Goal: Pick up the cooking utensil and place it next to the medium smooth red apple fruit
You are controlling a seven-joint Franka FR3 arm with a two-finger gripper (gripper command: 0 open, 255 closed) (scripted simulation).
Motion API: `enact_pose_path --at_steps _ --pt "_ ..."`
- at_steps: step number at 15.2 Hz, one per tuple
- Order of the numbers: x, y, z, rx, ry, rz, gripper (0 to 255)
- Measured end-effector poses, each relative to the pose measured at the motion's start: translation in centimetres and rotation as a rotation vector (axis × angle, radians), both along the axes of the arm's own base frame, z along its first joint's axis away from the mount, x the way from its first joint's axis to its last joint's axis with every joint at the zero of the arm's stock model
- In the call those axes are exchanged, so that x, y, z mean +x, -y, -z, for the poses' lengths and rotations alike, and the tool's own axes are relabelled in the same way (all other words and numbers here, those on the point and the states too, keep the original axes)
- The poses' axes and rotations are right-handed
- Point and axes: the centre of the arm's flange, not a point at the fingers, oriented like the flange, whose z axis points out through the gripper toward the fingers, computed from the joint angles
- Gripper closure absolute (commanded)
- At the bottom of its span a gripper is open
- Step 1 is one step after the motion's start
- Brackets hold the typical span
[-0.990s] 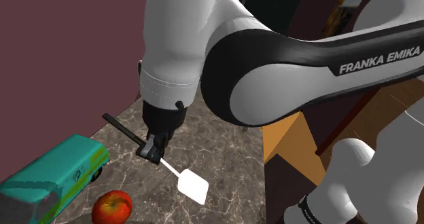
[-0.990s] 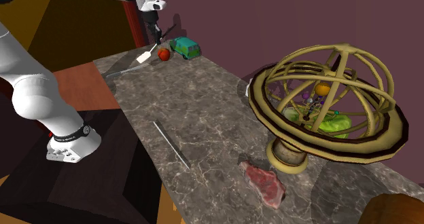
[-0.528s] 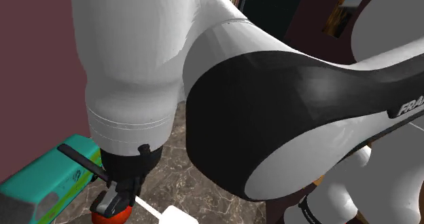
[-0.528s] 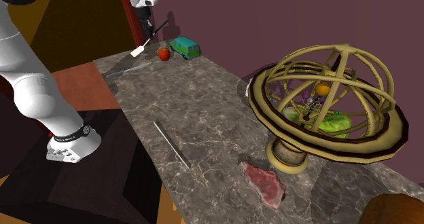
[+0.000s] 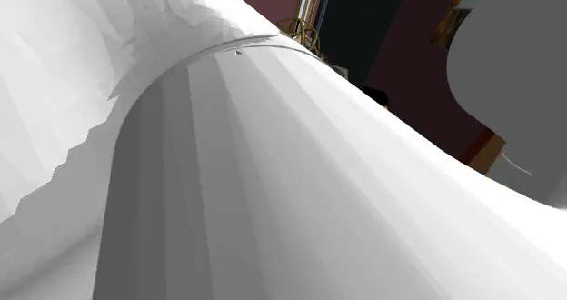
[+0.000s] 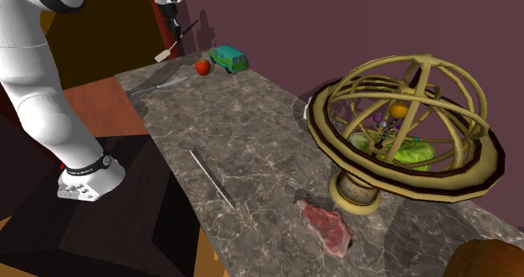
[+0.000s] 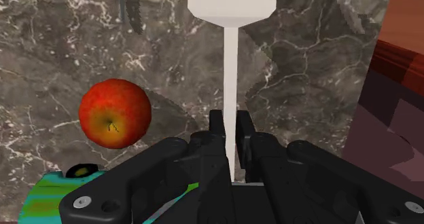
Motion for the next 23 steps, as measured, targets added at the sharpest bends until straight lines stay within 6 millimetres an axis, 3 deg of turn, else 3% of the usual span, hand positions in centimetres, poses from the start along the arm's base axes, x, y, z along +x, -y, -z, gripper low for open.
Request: enact_pose_path --at_steps 6,8,23 --pt "-4.9 -6.7 0.1 0.000 0.000 0.000 255" --pt "-5.3 -7.6 0.7 0.000 -0.001 0.000 255" --pt "-5.4 -7.8 8.4 0.000 0.000 0.002 255"
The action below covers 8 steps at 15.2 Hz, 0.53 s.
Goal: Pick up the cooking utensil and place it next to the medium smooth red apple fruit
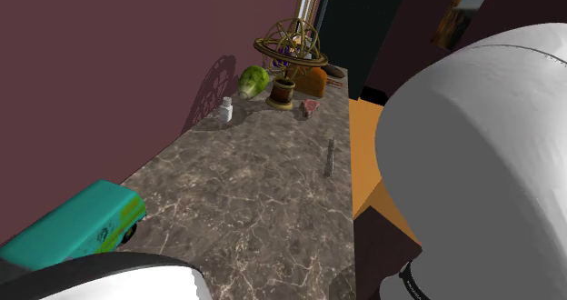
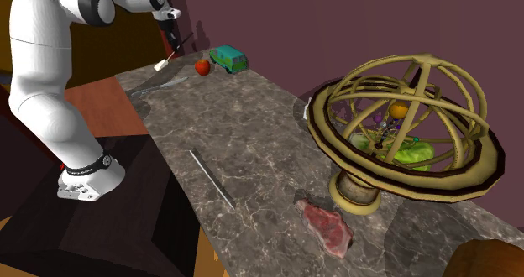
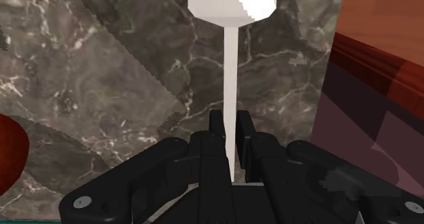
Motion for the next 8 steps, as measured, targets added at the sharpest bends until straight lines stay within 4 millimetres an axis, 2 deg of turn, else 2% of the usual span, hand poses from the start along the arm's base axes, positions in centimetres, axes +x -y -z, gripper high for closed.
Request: enact_pose_path --at_steps 8 --pt "0.0 -0.2 4.3 0.000 0.000 0.000 255"
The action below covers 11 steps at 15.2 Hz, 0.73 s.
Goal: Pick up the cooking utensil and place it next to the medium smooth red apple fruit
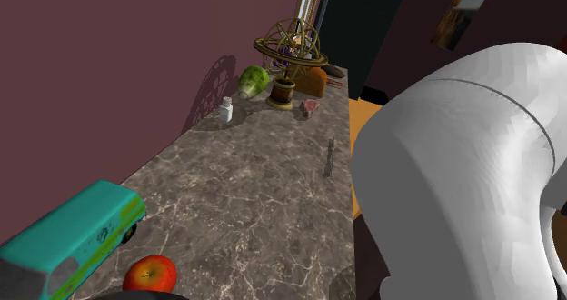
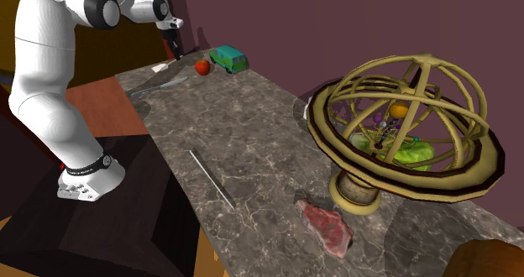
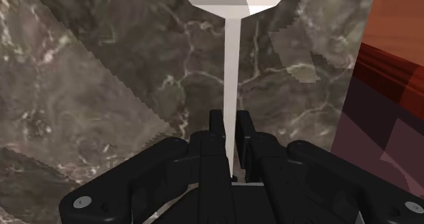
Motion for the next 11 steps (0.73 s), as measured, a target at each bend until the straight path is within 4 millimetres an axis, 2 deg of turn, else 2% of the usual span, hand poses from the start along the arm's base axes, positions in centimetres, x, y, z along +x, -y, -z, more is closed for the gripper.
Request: enact_pose_path --at_steps 2,7,8,11 --pt "-0.01 0.08 0.74 0.000 0.000 0.000 255" --pt "-0.02 0.07 0.90 0.000 0.000 0.000 255" --pt "-0.01 0.07 0.90 0.000 0.000 0.000 0" --pt "-0.02 0.07 0.90 0.000 0.000 0.000 0"
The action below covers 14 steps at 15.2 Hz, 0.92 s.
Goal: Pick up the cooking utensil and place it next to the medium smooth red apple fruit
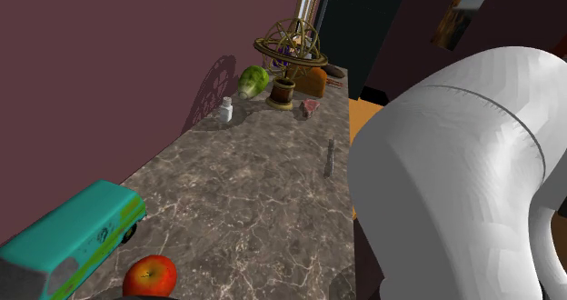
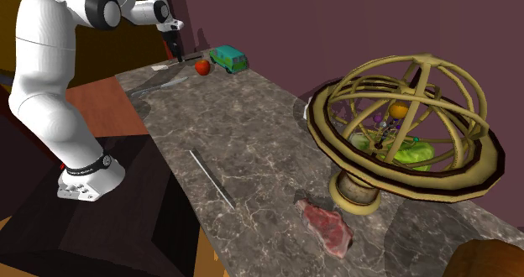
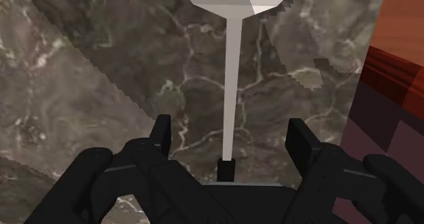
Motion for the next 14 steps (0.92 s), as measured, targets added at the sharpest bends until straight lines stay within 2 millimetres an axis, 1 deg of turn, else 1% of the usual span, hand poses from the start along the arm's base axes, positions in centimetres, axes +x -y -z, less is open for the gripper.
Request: enact_pose_path --at_steps 3,4,7,8,10,14 --pt "0.0 0.0 0.0 0.000 0.000 0.000 0" --pt "0.0 0.0 -0.5 0.000 0.000 0.000 0" --pt "-0.2 0.0 -3.9 0.001 0.000 0.000 0" --pt "-0.2 0.1 -4.5 0.001 0.000 0.000 0" --pt "-0.2 0.2 -4.9 0.001 0.000 0.000 0" --pt "-0.3 0.2 -5.0 0.000 0.000 0.000 0"
